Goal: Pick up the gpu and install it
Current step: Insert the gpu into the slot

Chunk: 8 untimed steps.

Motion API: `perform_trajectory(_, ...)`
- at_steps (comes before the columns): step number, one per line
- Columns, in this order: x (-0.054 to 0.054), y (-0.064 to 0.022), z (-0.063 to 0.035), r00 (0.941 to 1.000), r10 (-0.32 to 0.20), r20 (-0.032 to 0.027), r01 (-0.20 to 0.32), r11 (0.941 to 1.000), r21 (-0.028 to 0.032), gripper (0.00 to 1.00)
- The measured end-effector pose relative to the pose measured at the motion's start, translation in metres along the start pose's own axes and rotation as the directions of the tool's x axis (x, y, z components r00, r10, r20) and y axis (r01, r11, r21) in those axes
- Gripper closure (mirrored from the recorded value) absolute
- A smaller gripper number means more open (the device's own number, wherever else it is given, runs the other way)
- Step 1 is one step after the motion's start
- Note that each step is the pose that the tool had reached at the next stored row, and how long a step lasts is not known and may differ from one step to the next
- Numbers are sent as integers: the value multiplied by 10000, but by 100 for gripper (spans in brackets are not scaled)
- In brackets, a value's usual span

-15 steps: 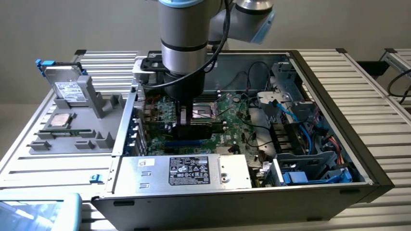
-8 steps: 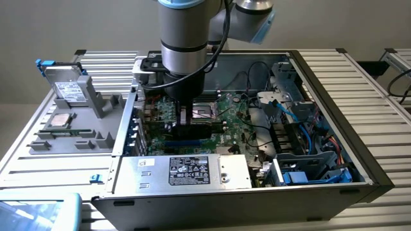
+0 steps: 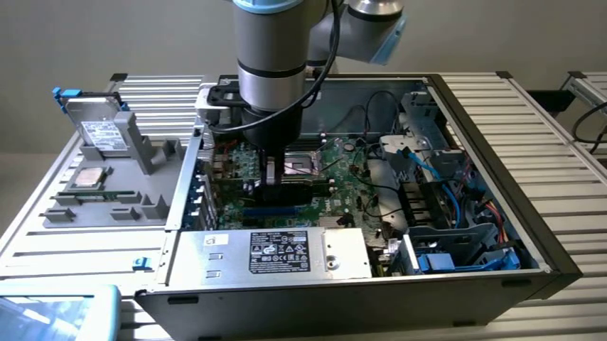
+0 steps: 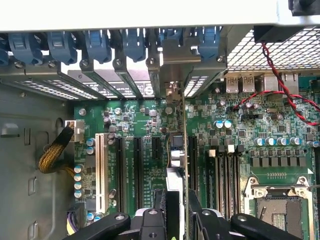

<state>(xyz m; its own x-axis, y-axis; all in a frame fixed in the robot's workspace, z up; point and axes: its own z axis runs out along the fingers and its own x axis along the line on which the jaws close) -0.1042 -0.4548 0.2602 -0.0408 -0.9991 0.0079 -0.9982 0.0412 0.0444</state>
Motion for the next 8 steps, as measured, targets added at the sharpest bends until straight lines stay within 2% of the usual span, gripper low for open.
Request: perform_trajectory(8, 14, -1, 0, 10000, -1, 6, 1, 10000, 0, 72)
